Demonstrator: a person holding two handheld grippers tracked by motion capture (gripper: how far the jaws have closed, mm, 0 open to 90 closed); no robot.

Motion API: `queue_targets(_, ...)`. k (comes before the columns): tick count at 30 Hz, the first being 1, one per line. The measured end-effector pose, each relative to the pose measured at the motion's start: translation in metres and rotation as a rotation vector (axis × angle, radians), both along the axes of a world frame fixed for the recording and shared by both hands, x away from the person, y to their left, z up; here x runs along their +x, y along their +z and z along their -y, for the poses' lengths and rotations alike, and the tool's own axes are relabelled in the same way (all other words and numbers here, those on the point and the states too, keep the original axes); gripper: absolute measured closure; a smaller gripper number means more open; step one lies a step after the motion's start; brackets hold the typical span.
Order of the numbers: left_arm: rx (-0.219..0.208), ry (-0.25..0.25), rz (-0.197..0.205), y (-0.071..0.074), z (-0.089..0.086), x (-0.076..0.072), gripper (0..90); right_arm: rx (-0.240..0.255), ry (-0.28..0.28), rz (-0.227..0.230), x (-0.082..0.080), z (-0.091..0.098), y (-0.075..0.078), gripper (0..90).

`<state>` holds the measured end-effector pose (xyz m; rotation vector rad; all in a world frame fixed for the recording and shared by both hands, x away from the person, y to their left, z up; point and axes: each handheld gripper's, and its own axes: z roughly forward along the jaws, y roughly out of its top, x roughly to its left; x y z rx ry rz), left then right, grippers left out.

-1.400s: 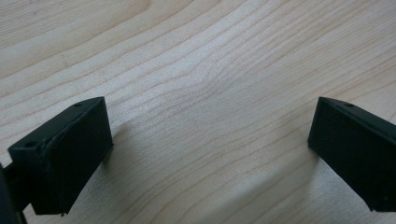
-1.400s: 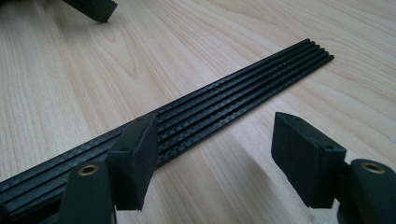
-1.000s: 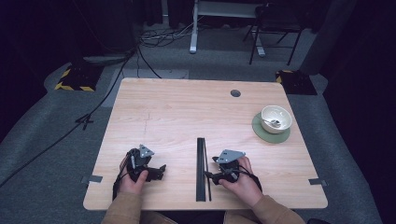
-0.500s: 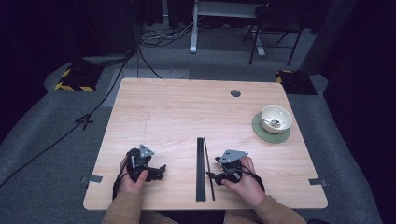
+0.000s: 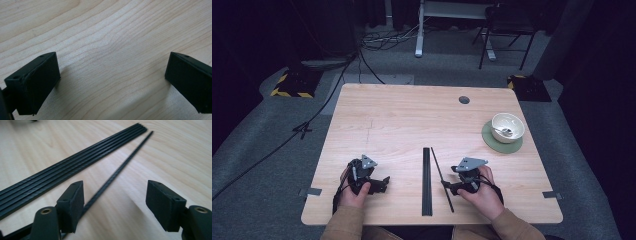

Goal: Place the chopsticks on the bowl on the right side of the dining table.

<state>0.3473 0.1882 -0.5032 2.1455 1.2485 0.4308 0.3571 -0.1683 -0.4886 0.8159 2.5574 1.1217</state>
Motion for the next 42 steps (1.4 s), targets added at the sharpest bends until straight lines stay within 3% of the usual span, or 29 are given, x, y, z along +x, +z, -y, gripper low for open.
queue_targets(3, 0.000, 0.000, 0.001, 0.000, 0.000, 0.000, 0.0, -0.020, 0.034, -0.014, -0.004, -0.004, -0.002, 35.4)
queue_targets(5, 0.000, 0.000, 0.001, 0.000, 0.000, 0.000, 0.0, -0.060, 0.054, -0.012, -0.004, -0.005, -0.003, 41.7)
queue_targets(6, 0.000, 0.000, 0.001, 0.000, 0.000, 0.000, 0.0, -0.068, 0.048, -0.029, -0.003, -0.002, -0.003, 42.7)
queue_targets(12, -0.001, 0.001, 0.000, 0.000, 0.000, 0.000, 0.0, -0.068, -0.001, -0.029, 0.007, 0.015, -0.003, 43.8)
queue_targets(13, 0.000, 0.000, 0.001, 0.000, 0.000, 0.000, 0.0, -0.061, -0.035, -0.041, 0.012, 0.024, -0.003, 43.8)
queue_targets(23, -0.002, 0.010, 0.007, 0.000, 0.000, -0.001, 0.2, -0.070, -0.109, -0.056, 0.034, 0.060, -0.001, 44.0)
queue_targets(25, -0.001, 0.011, 0.009, 0.000, 0.000, -0.001, 0.2, -0.058, -0.142, -0.056, 0.039, 0.070, 0.001, 47.9)
queue_targets(28, 0.000, 0.011, 0.009, 0.000, 0.000, -0.001, 0.2, -0.050, -0.137, -0.048, 0.040, 0.074, 0.005, 53.8)
queue_targets(29, 0.000, 0.010, 0.010, 0.000, 0.000, -0.001, 0.2, -0.036, -0.119, -0.061, 0.040, 0.075, 0.009, 64.9)
queue_targets(30, 0.000, 0.010, 0.010, 0.000, 0.000, -0.001, 0.2, -0.036, -0.119, -0.061, 0.040, 0.075, 0.009, 64.9)
queue_targets(31, 0.003, 0.007, 0.009, 0.000, 0.000, -0.001, 0.1, -0.027, -0.102, -0.086, 0.040, 0.073, 0.012, 74.6)
queue_targets(34, 0.002, 0.008, 0.009, 0.000, 0.000, -0.001, 0.1, -0.034, -0.081, -0.104, 0.040, 0.070, 0.014, 79.3)
queue_targets(38, 0.002, 0.008, 0.009, 0.000, 0.000, -0.001, 0.1, -0.086, -0.040, -0.117, 0.045, 0.060, 0.018, 82.8)
queue_targets(41, 0.002, 0.008, 0.009, 0.000, 0.000, -0.001, 0.1, -0.172, -0.017, -0.136, 0.053, 0.050, 0.017, 81.9)
queue_targets(42, 0.002, 0.008, 0.009, 0.000, 0.000, -0.001, 0.1, -0.172, -0.017, -0.136, 0.053, 0.050, 0.017, 81.9)
